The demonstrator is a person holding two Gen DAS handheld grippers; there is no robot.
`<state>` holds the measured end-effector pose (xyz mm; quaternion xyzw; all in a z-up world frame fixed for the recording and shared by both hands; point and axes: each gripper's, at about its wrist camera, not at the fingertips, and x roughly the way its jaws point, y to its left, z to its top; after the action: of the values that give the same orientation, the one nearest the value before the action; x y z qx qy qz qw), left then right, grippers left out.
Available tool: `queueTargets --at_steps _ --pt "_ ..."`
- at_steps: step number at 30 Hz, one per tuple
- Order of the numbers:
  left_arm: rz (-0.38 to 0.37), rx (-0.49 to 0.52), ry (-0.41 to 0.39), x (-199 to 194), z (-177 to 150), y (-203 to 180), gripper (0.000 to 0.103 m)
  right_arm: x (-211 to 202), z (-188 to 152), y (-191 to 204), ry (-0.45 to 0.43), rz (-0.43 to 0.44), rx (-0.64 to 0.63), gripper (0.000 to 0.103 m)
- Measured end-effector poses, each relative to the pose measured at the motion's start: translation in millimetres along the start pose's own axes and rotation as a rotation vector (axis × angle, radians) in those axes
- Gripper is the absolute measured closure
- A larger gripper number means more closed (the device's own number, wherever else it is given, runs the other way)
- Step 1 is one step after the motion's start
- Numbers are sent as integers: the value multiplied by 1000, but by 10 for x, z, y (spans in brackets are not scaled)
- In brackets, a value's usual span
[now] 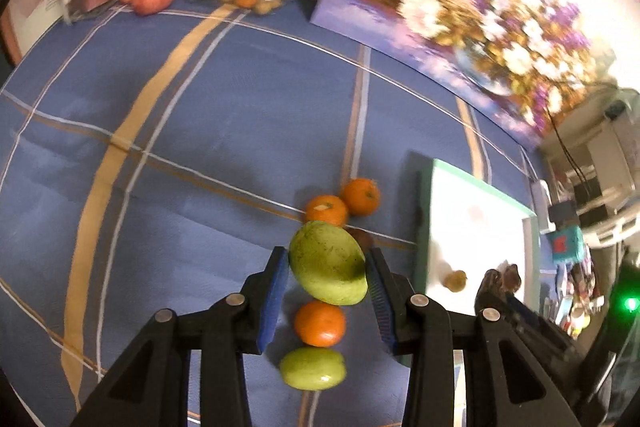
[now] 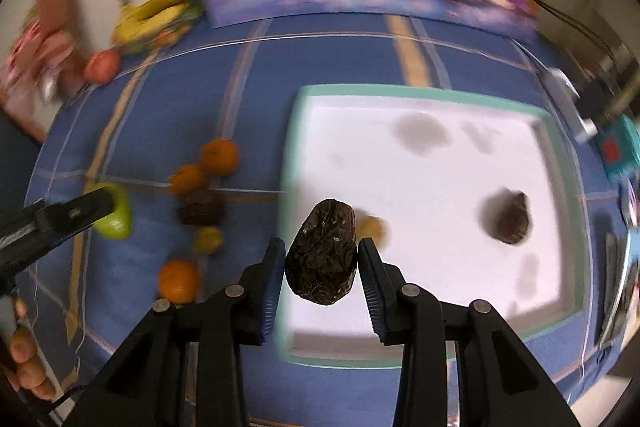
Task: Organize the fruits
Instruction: 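Carry the pear into the tray with the left tool while the right tool carries the date there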
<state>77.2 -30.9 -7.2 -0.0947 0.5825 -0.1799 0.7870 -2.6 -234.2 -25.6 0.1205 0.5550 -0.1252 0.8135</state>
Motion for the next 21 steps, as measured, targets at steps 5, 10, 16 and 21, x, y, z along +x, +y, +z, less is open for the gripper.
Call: queueTargets --at_steps 5,10,16,21 --pt "-27 76 28 67 -119 -334 61 -71 -15 -497 -9 -48 109 64" --pt "-40 162 57 146 -282 -675 61 -162 -76 -898 -25 -103 189 64" --pt "-55 246 97 298 -454 -1025 61 -228 -146 -1277 -30 -161 242 64" --pt "-24 309 125 473 -592 -1230 61 -165 -190 -1439 -9 -169 267 64"
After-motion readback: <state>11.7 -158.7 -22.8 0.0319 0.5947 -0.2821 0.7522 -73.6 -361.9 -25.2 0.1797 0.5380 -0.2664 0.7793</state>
